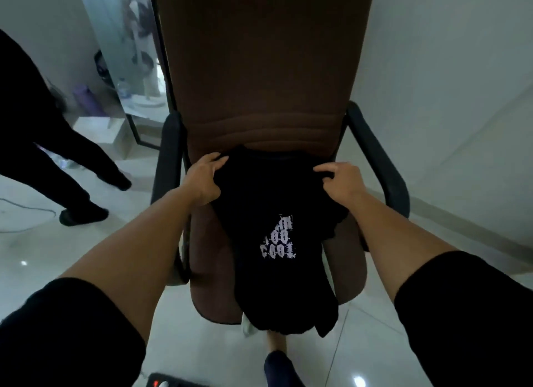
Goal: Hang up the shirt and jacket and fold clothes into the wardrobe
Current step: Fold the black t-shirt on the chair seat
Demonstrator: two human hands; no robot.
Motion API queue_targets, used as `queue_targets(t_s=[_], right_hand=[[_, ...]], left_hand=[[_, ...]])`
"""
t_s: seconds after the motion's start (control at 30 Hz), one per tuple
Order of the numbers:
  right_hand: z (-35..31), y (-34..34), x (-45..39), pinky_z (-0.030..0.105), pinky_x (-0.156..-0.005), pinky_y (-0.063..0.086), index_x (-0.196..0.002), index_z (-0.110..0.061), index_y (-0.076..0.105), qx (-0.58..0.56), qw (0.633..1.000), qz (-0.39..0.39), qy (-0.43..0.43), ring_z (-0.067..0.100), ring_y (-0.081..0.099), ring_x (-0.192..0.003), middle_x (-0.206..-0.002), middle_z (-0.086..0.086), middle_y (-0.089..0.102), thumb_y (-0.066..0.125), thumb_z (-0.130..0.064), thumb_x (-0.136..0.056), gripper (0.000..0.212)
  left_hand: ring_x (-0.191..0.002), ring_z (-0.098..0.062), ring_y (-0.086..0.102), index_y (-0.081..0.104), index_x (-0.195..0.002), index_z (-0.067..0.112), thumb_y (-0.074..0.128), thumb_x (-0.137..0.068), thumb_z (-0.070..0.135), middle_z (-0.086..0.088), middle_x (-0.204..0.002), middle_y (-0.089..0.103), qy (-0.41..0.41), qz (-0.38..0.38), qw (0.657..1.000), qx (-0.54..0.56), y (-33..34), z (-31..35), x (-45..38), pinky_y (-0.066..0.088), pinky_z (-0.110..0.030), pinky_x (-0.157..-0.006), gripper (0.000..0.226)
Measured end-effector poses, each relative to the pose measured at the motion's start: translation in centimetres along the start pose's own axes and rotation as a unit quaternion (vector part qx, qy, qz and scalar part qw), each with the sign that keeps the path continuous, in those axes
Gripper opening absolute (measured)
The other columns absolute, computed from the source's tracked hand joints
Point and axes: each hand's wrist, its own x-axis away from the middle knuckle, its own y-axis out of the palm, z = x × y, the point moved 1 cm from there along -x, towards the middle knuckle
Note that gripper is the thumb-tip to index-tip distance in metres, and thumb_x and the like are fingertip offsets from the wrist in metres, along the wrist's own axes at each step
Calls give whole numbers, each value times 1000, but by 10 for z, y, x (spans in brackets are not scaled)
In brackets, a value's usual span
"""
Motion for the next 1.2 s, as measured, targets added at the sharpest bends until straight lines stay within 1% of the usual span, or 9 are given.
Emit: queue_targets(t_s=[0.1,0.23,0.47,0.57,0.67,0.8,0.97,1.1,1.2], right_hand=[[-25,-57,51,13,-41,41,-115,-16,68,-46,998,49,1,17,49,-48,-83,10,66,45,4,-87,41],[-66,-136,110,15,-57,45,-115,-18,69,-77,990,118,-1,20,60,-66,-108,13,68,41,4,-85,46],[-146,-256,166,29,-66,49,-114,-27,67,-239,941,230,-71,21,60,-74,-105,4,68,42,0,-85,46],[-185,-278,186,24,-66,48,-114,-20,67,-370,904,184,-109,12,50,-59,-102,2,66,43,-9,-90,36],[-212,-286,198,32,-67,46,-98,-17,66,-462,872,81,-144,17,43,-50,-133,2,56,34,-25,-93,34],[-228,-289,201,36,-76,44,-122,-15,63,-443,879,8,-176,15,48,-54,-126,0,59,29,-37,-92,50],[-229,-288,192,38,-93,42,-121,-31,62,-312,927,18,-206,11,57,-104,-123,-8,61,55,-43,-83,40],[-221,-293,187,29,-100,31,-135,-24,52,-281,933,28,-223,9,43,-124,-136,-5,52,59,-31,-90,46],[-217,-295,181,31,-94,39,-120,-19,65,-298,931,28,-209,12,55,-114,-123,-1,64,58,-40,-88,39]], left_hand=[[-141,-24,23,31,-147,18,57,-76,-4,-3,-155,20,43,25,999,-6,-44,29,49,23,-26,-111,79],[-141,-24,25,28,-148,20,60,-75,0,-3,-156,19,87,69,994,7,-110,72,102,24,-27,-111,82],[-141,-15,26,31,-146,27,59,-80,7,2,-156,21,161,173,957,170,-228,153,161,23,-26,-114,75],[-131,-15,42,46,-137,33,62,-67,29,5,-147,41,173,143,898,379,-252,194,175,30,-36,-114,71],[-109,-16,58,50,-134,31,57,-83,37,1,-130,57,190,95,850,482,-261,239,187,45,-32,-99,52],[-84,-21,63,59,-123,18,52,-92,37,-6,-99,66,178,107,854,477,-259,281,199,48,-32,-77,37],[-89,-31,65,57,-111,3,48,-94,21,-11,-96,66,181,87,811,550,-258,297,200,53,-42,-88,26],[-78,-9,59,49,-130,16,40,-91,-6,-2,-104,61,234,114,883,390,-255,302,200,51,-11,-65,45],[-98,-10,62,55,-131,16,58,-86,2,0,-119,63,267,215,929,135,-255,301,197,43,-9,-77,47]])
